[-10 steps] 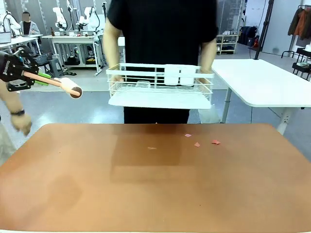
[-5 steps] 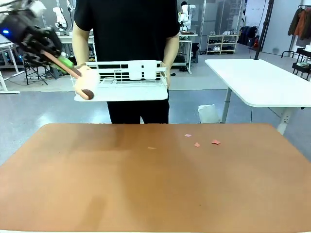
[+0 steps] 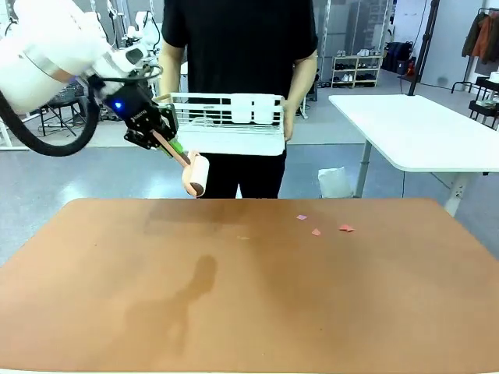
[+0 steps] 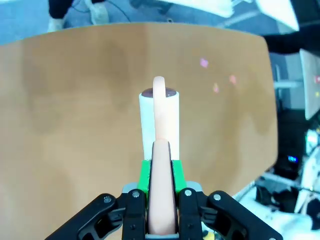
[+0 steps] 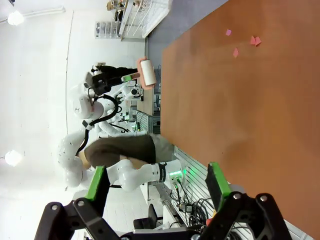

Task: Clean the table.
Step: Clean the table with the Lint Roller when the human lifts the Dish drying rack.

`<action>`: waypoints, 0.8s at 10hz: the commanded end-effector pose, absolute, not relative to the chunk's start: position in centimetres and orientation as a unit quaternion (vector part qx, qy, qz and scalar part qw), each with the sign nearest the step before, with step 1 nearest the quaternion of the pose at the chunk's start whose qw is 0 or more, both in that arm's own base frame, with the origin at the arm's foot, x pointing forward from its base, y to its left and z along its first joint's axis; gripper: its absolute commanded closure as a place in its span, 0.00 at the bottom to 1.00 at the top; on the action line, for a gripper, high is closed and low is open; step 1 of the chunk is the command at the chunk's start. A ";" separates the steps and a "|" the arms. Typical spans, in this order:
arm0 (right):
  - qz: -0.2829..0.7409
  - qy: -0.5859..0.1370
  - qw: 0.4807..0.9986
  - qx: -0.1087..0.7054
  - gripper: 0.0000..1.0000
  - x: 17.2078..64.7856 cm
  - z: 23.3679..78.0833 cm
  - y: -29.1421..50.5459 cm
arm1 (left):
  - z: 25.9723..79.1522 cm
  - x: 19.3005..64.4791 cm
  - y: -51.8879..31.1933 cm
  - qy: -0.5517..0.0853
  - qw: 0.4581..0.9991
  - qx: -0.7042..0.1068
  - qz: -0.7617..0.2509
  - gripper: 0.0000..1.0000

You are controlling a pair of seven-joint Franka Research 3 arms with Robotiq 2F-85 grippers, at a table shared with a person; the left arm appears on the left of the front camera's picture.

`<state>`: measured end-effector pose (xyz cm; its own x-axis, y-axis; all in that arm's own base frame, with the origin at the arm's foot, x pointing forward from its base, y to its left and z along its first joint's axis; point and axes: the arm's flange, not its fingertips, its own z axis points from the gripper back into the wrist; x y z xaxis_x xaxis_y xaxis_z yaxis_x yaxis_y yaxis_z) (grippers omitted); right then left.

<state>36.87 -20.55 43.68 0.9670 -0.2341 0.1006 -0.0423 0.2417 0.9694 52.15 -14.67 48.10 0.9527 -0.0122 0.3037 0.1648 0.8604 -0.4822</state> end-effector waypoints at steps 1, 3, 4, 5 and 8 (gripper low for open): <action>-0.061 -0.114 0.776 0.617 0.00 36.6 44.0 -20.3 | 50.1 52.9 -14.5 -0.164 0.949 -0.269 0.001 0.79; -0.061 -0.114 0.776 0.617 0.00 36.6 44.0 -20.3 | 48.1 52.1 -14.7 -0.147 0.953 -0.260 -0.046 0.79; -0.061 -0.114 0.776 0.617 0.00 36.6 44.0 -20.3 | 48.1 52.1 -14.7 -0.147 0.953 -0.260 -0.046 0.79; -0.061 -0.114 0.776 0.617 0.00 36.6 44.0 -20.3 | 48.1 52.1 -14.7 -0.147 0.953 -0.260 -0.046 0.79; -0.061 -0.114 0.776 0.617 0.00 36.6 44.0 -20.3 | 47.9 52.8 -15.2 -0.148 0.953 -0.261 -0.032 0.79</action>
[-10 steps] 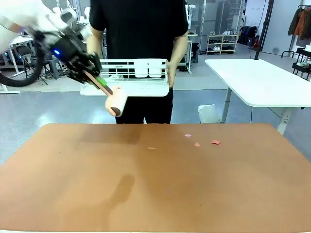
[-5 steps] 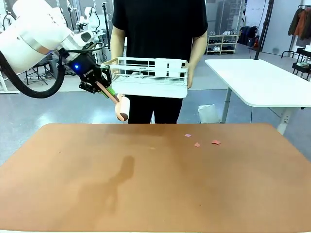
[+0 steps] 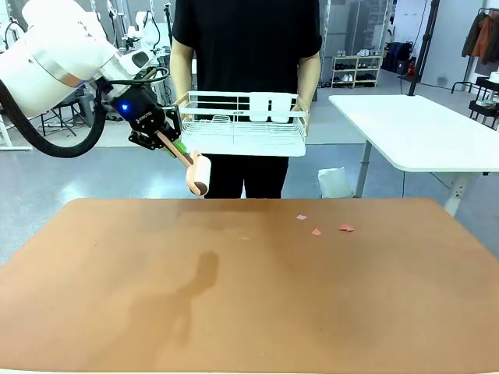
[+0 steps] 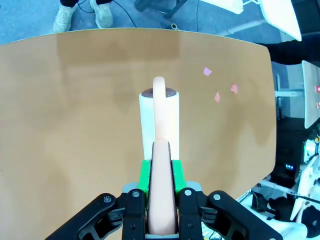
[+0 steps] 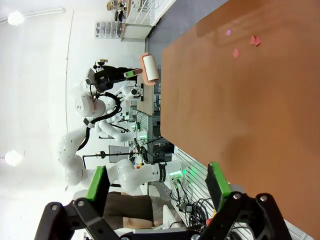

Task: Clean the table.
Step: Clean the table with the Lint Roller when the human lifts the Dish drying rack.

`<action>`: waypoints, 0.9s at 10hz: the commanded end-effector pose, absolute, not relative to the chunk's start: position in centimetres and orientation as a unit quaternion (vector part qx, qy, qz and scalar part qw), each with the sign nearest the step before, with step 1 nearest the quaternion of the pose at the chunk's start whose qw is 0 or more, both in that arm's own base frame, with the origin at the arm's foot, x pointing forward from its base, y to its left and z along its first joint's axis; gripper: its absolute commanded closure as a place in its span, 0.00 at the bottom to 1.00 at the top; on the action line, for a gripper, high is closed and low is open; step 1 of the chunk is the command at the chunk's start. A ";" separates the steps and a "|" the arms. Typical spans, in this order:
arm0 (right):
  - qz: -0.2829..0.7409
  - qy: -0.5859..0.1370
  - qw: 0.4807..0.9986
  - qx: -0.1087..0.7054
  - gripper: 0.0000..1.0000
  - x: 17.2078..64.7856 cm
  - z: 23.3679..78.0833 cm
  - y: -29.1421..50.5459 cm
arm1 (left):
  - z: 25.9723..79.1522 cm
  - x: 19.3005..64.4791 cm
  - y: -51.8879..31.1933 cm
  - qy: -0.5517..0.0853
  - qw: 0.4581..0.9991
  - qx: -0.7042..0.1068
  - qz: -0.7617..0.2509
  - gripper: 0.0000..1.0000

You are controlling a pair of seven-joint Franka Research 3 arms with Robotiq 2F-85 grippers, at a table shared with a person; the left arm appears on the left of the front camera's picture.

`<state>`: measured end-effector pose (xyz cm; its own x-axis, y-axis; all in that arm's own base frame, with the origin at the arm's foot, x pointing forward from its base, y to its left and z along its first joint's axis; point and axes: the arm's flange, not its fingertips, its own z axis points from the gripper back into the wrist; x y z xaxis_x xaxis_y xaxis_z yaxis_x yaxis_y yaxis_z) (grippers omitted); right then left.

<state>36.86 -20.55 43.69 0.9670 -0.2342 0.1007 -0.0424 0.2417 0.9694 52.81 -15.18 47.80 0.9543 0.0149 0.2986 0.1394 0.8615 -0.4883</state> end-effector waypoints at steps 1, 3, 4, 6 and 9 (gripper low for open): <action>-0.061 -0.114 0.776 0.617 0.00 36.6 44.0 -20.3 | 47.6 54.0 -19.7 -0.136 0.953 -0.268 -0.036 0.79; -0.061 -0.114 0.776 0.617 0.00 36.6 44.0 -20.3 | 45.9 55.9 -26.2 -0.107 0.962 -0.248 -0.025 0.79; -0.061 -0.114 0.776 0.617 0.00 36.6 44.0 -20.3 | 45.3 56.7 -29.3 -0.114 0.965 -0.236 -0.023 0.79; -0.061 -0.114 0.776 0.617 0.00 36.6 44.0 -20.3 | 43.2 58.2 -33.9 -0.115 0.972 -0.205 -0.012 0.79; -0.061 -0.114 0.776 0.617 0.00 36.6 44.0 -20.3 | 39.8 59.4 -37.4 -0.091 0.979 -0.181 0.004 0.79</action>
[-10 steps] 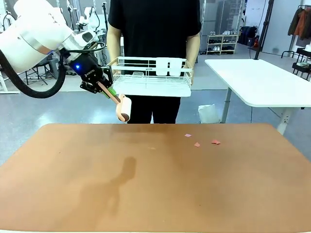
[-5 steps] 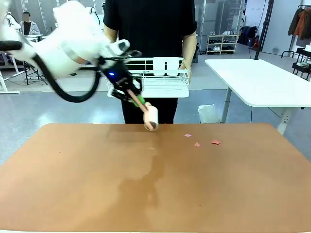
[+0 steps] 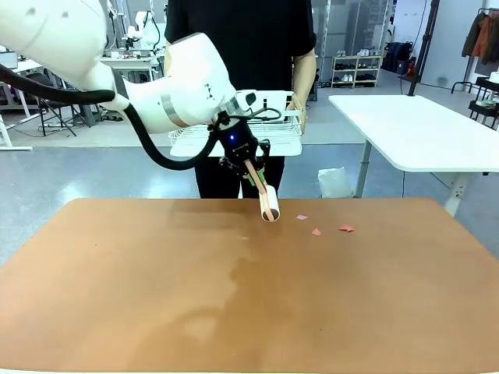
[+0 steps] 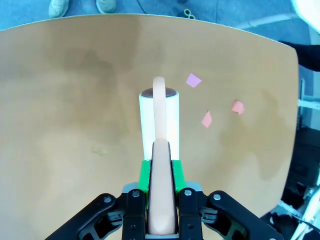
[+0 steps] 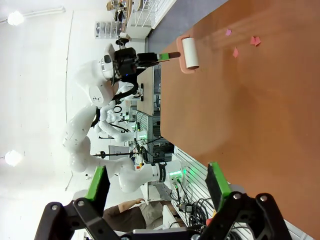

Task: Clean the table.
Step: Clean the table with the Lint Roller when the human lifts the Dish drying rack.

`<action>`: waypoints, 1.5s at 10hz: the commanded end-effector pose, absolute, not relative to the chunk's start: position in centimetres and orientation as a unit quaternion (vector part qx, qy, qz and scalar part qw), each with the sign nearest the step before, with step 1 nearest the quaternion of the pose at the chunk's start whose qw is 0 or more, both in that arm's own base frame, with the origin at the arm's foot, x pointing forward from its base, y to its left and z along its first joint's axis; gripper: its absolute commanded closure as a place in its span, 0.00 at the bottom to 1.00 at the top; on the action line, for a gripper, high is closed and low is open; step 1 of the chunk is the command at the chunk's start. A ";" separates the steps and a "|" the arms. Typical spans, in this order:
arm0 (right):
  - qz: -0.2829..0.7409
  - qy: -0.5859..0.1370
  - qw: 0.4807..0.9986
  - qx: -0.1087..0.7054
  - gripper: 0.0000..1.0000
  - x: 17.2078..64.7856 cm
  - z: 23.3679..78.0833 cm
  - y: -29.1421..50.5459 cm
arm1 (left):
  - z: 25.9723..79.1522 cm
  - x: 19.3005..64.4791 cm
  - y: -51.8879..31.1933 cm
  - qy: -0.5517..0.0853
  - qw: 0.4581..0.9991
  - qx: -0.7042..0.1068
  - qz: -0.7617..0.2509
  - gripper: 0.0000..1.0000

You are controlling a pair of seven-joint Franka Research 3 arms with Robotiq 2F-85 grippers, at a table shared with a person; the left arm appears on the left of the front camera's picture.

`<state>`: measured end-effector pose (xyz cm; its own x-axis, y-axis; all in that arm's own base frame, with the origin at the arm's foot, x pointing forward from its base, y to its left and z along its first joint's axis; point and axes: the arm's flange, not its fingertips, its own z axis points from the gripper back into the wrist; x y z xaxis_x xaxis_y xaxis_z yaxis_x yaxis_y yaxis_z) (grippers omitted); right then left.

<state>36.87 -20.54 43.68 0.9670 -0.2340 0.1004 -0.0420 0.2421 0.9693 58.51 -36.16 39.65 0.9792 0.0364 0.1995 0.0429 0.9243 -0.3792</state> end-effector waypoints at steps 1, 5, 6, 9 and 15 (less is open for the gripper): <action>-0.061 -0.114 0.776 0.617 0.00 36.6 44.0 -20.3 | 39.1 60.3 -37.9 -0.087 0.978 -0.191 0.017 0.79; -0.061 -0.114 0.776 0.617 0.00 36.6 44.0 -20.3 | 36.3 62.3 -39.3 -0.075 0.974 -0.214 0.007 0.79; -0.061 -0.114 0.776 0.617 0.00 36.6 44.0 -20.3 | 35.8 62.9 -39.5 -0.072 0.971 -0.229 -0.011 0.79; -0.061 -0.114 0.776 0.617 0.00 36.6 44.0 -20.3 | 34.1 63.8 -39.8 -0.040 0.965 -0.258 -0.029 0.79; -0.061 -0.114 0.776 0.617 0.00 36.6 44.0 -20.3 | 33.8 63.5 -40.0 -0.063 0.968 -0.243 -0.015 0.79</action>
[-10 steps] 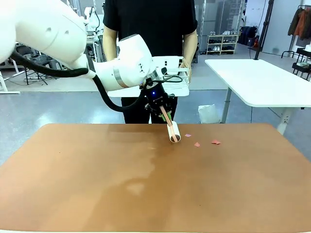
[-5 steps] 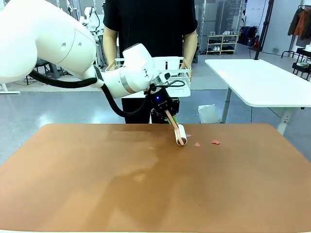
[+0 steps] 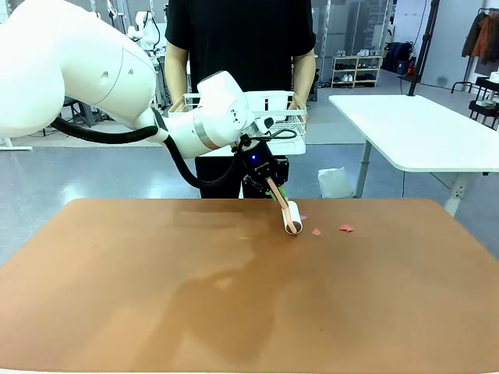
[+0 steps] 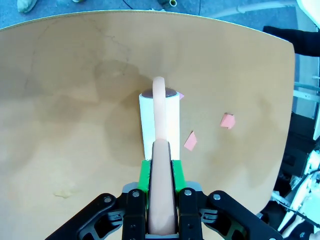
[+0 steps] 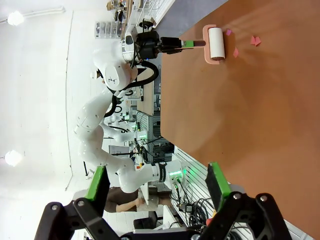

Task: Clean the table.
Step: Clean the table with the Lint Roller when the human lifts the Dish drying rack.

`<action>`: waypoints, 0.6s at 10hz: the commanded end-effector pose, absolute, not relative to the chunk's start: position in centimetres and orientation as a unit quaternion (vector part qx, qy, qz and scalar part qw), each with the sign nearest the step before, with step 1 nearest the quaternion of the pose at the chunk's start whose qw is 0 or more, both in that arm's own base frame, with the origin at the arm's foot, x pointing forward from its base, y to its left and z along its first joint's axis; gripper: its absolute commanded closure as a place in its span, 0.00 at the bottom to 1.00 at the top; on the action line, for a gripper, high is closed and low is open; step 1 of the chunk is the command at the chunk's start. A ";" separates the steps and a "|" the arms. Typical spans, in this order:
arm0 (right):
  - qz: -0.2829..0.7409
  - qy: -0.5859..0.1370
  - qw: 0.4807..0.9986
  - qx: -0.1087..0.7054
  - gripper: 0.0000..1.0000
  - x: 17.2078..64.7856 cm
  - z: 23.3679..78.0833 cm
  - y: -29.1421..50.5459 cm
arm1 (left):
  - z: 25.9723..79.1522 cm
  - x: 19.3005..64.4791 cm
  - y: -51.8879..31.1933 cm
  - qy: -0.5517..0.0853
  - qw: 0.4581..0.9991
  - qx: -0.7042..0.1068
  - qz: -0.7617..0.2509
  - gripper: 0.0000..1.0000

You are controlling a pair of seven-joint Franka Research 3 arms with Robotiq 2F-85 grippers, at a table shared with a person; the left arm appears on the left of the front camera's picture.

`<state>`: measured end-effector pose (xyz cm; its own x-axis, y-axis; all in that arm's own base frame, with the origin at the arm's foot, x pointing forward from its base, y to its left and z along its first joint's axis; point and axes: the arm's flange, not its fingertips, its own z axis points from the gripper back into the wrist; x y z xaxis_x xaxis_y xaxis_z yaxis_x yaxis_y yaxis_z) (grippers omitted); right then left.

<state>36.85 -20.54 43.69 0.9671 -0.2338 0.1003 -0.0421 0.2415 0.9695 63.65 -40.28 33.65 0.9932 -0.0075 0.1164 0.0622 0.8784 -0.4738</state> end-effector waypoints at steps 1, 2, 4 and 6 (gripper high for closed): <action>-0.061 -0.114 0.776 0.617 0.00 36.6 44.0 -20.3 | 33.8 63.5 -40.0 -0.063 0.968 -0.243 -0.015 0.79; -0.061 -0.114 0.776 0.617 0.00 36.6 44.0 -20.3 | 33.8 63.5 -40.0 -0.063 0.968 -0.243 -0.015 0.79; -0.061 -0.114 0.776 0.617 0.00 36.6 44.0 -20.3 | 33.6 63.7 -40.3 -0.056 0.968 -0.246 -0.018 0.79; -0.061 -0.114 0.776 0.617 0.00 36.6 44.0 -20.3 | 32.6 65.6 -41.9 -0.055 0.971 -0.233 -0.008 0.79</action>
